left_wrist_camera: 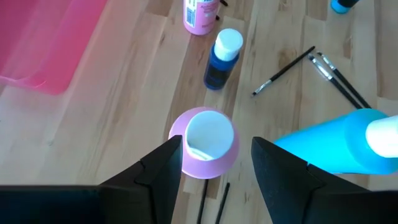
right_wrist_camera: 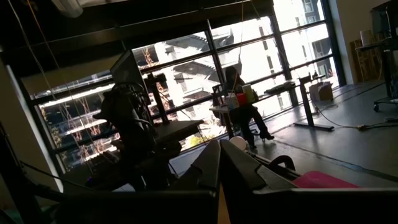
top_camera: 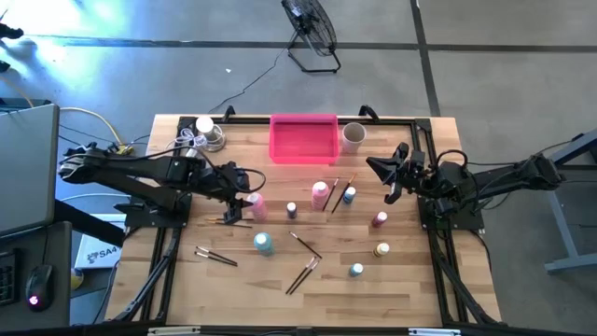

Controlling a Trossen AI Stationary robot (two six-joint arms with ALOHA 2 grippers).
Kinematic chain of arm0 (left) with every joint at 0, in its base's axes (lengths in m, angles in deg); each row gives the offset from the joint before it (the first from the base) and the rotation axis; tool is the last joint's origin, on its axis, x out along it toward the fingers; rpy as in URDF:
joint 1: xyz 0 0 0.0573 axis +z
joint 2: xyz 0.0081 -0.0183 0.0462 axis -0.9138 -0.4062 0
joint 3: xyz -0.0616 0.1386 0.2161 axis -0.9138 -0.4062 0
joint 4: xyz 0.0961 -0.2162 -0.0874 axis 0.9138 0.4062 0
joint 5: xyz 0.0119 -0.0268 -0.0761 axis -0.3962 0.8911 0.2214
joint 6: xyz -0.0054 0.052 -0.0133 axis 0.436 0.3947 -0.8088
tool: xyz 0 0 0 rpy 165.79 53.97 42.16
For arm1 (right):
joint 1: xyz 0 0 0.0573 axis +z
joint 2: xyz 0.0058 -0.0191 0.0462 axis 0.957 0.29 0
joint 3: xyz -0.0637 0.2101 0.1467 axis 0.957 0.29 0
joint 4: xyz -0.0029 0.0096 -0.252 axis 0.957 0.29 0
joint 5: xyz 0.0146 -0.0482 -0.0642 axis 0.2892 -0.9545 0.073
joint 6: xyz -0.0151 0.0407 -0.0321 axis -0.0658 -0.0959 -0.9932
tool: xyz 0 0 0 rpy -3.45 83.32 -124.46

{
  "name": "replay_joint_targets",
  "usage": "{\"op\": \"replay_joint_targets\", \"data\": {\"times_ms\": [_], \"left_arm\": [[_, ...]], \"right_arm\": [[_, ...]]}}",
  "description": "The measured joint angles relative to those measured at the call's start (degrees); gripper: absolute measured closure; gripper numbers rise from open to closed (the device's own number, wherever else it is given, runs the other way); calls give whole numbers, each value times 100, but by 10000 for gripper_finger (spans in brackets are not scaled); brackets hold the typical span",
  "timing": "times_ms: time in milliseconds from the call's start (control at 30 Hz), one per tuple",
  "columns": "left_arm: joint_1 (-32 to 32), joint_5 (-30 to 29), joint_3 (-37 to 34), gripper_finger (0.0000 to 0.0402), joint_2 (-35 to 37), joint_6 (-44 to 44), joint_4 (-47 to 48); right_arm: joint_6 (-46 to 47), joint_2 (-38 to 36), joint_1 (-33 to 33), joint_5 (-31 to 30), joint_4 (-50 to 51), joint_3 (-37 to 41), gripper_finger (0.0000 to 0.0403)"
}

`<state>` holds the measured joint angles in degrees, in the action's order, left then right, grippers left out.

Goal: Pick & Place Paint Supplies
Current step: Put the big pink paint bottle into the pink bin

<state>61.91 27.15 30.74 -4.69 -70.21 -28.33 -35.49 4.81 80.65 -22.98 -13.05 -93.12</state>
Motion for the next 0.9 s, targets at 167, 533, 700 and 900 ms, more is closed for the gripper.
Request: {"op": "replay_joint_targets", "data": {"times_ms": [167,533,700,900], "left_arm": [[0,-16,0,213,-150,0,-15],[0,-59,0,213,-408,-20,-186],[0,-138,0,213,-404,-35,-184],[0,-141,0,213,-397,-44,-187]], "right_arm": [[0,1,-2,0,2,0,401],[0,2,0,0,9,0,401],[0,0,-2,0,7,0,401],[0,0,-2,0,9,0,401]]}}
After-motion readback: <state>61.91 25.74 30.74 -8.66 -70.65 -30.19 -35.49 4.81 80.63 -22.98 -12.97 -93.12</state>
